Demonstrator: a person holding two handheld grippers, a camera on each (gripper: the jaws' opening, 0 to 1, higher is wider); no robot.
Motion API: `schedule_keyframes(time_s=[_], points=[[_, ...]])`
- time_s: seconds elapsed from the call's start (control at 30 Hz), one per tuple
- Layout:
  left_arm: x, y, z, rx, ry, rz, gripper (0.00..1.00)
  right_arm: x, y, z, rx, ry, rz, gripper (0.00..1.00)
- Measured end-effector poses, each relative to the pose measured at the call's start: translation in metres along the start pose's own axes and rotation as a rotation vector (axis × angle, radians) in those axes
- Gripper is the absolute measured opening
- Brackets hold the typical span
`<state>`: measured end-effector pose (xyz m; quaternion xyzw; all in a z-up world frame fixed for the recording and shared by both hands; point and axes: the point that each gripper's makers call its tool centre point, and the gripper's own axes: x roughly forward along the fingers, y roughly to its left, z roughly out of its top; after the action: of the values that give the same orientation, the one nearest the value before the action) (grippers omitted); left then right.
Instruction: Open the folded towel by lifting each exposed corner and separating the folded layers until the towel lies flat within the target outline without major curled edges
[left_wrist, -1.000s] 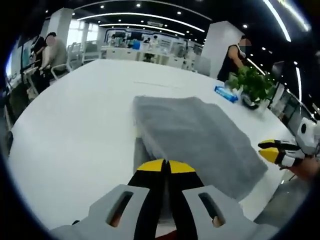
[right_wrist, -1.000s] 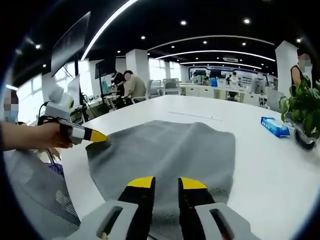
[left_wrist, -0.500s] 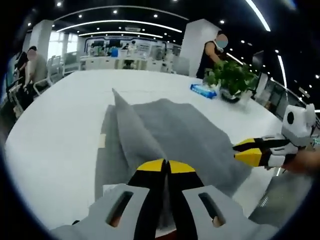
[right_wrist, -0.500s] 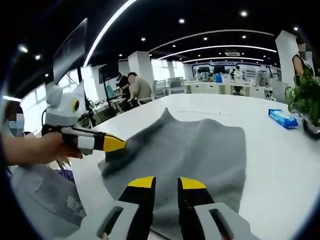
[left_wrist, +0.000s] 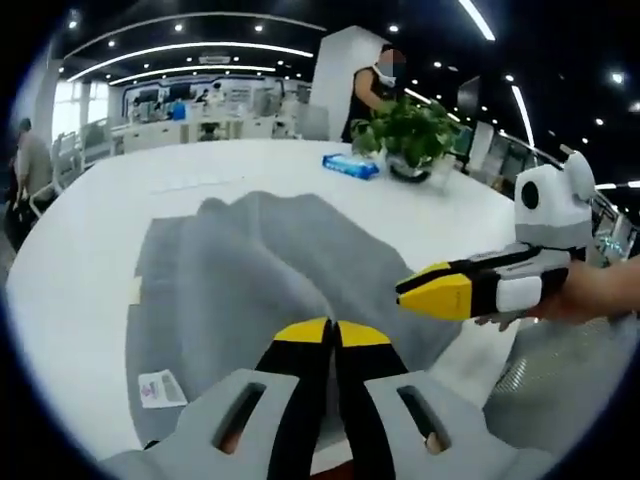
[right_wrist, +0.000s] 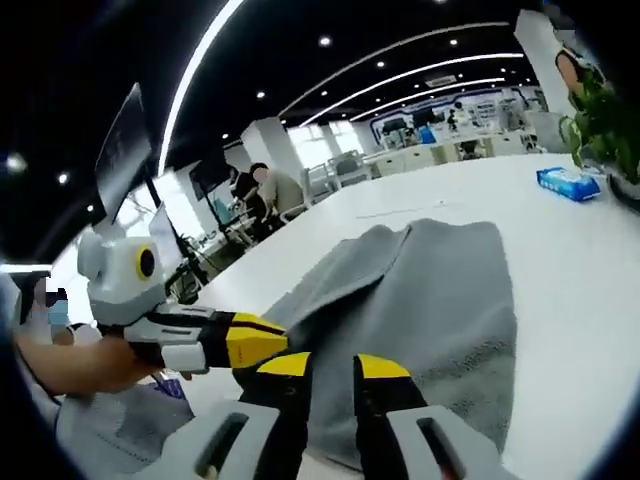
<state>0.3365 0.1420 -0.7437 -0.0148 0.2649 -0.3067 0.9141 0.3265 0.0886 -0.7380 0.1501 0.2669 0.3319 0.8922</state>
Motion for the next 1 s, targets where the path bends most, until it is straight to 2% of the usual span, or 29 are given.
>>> schedule_keyframes(time_s=[0.1, 0.27, 0.5, 0.57, 0.63, 0.73, 0.83, 0.9, 1.0], points=[[0.001, -0.005, 0.001, 0.028, -0.002, -0.014, 0.01, -0.001, 0.0, 0.003, 0.005, -0.016, 0.003, 0.14], [0.004, -0.025, 0.003, 0.07, -0.017, -0.091, 0.01, -0.001, -0.001, 0.001, 0.033, -0.009, 0.001, 0.13], [0.007, -0.062, -0.003, 0.239, -0.007, -0.217, 0.01, 0.001, 0.002, -0.003, 0.043, 0.007, 0.015, 0.13], [0.007, -0.07, -0.007, 0.267, 0.008, -0.242, 0.01, 0.0, 0.001, -0.004, 0.052, 0.009, 0.009, 0.12], [0.008, -0.075, -0.01, 0.314, 0.012, -0.255, 0.01, 0.0, -0.001, -0.005, 0.077, 0.017, 0.007, 0.11], [0.008, -0.077, -0.012, 0.335, 0.02, -0.258, 0.01, 0.001, -0.002, -0.01, 0.135, 0.042, 0.012, 0.07], [0.008, -0.076, -0.013, 0.346, 0.029, -0.261, 0.01, 0.001, -0.003, -0.013, 0.151, 0.052, 0.01, 0.06], [0.009, -0.076, -0.016, 0.362, 0.037, -0.259, 0.01, 0.002, -0.002, -0.016, 0.145, 0.066, 0.011, 0.01], [0.009, -0.075, -0.017, 0.382, 0.046, -0.255, 0.02, 0.002, -0.003, -0.018, 0.081, 0.071, -0.009, 0.0]])
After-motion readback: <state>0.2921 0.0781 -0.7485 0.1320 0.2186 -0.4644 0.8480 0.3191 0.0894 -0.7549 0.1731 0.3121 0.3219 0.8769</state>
